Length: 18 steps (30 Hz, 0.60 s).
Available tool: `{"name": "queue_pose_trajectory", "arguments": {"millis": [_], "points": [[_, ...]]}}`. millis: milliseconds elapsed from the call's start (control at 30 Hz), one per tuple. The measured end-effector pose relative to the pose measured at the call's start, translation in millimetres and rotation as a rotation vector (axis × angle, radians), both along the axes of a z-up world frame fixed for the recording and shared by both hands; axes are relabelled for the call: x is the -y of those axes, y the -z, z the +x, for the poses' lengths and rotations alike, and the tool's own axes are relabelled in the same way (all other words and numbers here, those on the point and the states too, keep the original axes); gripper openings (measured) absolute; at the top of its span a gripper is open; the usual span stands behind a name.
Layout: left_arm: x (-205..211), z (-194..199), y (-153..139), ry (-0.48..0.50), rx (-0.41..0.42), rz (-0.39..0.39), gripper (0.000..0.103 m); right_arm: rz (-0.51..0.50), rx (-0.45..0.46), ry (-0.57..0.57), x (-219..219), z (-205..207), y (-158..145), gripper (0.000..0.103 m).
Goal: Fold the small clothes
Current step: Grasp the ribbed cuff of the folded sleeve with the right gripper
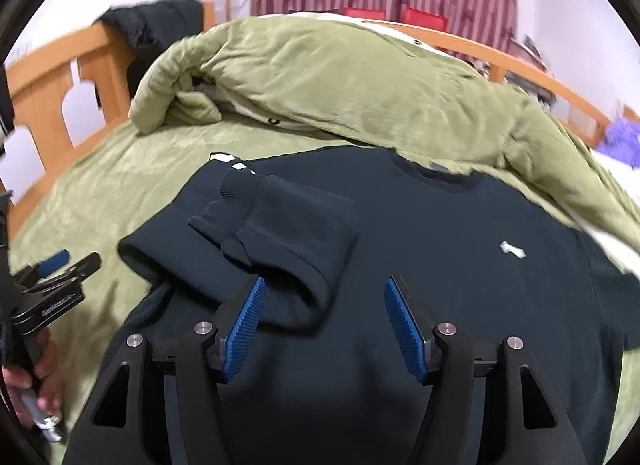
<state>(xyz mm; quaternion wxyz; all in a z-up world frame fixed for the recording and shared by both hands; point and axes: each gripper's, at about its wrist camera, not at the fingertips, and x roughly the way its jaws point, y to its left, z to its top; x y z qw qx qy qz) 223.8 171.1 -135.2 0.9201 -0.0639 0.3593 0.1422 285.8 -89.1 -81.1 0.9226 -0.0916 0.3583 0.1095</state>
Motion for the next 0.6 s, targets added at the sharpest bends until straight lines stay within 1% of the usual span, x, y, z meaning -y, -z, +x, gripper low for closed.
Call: {"name": "queue_pose_trajectory", "arguments": {"millis": [133,233,300,367,433,500,600], "points": [[-9,1,4,0.019,0.0,-0.061,0.069,-0.051,0.015,-0.073,-31,22,13,0.061],[-16,2,7,0.01,0.0,-0.097,0.069,-0.056,-0.023,-0.102,-45,39,27,0.062],[-18,1,8,0.014,0.003,-0.109,0.069,-0.064,-0.043,-0.101,-52,48,37,0.063],[-19,1,8,0.016,0.006,-0.119,0.069,-0.069,-0.061,-0.1,-55,55,47,0.068],[-19,1,8,0.019,0.01,-0.124,0.069,-0.052,-0.094,-0.107,-57,61,55,0.08],[-19,1,8,0.021,0.01,-0.124,0.069,-0.064,-0.124,-0.101,-60,66,64,0.081],[-18,1,8,0.023,0.007,-0.118,0.069,-0.075,-0.116,-0.105,-64,66,67,0.08]]}}
